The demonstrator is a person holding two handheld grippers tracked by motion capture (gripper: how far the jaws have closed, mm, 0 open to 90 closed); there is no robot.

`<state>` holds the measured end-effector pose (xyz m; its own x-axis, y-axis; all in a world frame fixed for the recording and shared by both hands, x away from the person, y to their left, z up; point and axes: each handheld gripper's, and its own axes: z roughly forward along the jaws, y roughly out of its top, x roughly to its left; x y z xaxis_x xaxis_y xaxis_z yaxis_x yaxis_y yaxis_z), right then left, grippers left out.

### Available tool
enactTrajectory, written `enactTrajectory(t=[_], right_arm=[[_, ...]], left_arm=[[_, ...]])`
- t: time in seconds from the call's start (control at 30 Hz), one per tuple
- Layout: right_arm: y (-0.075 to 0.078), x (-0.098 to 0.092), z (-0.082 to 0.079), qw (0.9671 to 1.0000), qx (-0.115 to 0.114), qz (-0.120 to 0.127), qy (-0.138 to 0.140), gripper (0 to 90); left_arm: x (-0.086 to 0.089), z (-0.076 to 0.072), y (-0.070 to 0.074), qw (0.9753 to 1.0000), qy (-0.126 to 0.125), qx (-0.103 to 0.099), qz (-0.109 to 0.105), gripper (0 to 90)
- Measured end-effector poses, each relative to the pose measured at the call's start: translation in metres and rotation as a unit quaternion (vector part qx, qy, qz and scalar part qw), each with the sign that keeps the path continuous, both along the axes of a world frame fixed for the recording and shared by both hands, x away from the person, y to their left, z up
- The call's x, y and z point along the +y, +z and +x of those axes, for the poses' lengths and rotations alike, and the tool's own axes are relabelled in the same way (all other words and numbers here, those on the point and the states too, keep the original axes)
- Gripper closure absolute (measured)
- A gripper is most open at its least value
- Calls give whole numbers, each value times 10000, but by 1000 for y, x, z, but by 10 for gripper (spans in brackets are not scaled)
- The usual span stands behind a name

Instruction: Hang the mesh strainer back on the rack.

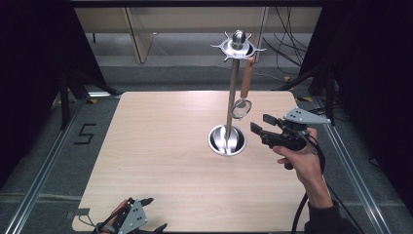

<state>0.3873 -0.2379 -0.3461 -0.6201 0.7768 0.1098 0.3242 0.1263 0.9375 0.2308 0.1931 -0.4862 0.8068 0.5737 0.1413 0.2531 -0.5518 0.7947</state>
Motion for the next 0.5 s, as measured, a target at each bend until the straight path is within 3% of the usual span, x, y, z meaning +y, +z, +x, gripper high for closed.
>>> enactTrajectory(t=[0.1,0.17,0.2,0.23,0.3,0.37,0.4,0.47,0.5], right_arm=[[-5,-2,0,10000,-40,-23,22,416],[-10,-1,-1,9999,102,-24,-41,415],[-12,-3,1,9999,17,-109,31,414],[-15,-2,2,9999,65,-95,78,413],[-21,-2,2,9997,209,-93,96,408],[-27,-2,6,9993,175,-259,191,391],[-29,-1,5,9985,334,-382,208,390],[-33,1,5,9986,194,-470,111,384],[-34,2,5,9985,241,-475,128,380]], left_arm=[[0,0,1,10000,-32,81,44,155],[0,0,2,10000,-32,54,56,155],[0,0,1,10000,10,-2,-9,155],[2,0,3,9999,-43,53,92,155],[2,1,2,10000,49,8,-9,155],[3,2,2,9999,15,-4,117,155],[4,2,2,9999,3,48,150,155],[2,1,2,10000,44,-11,45,155],[2,0,2,10000,62,-10,-4,155]])
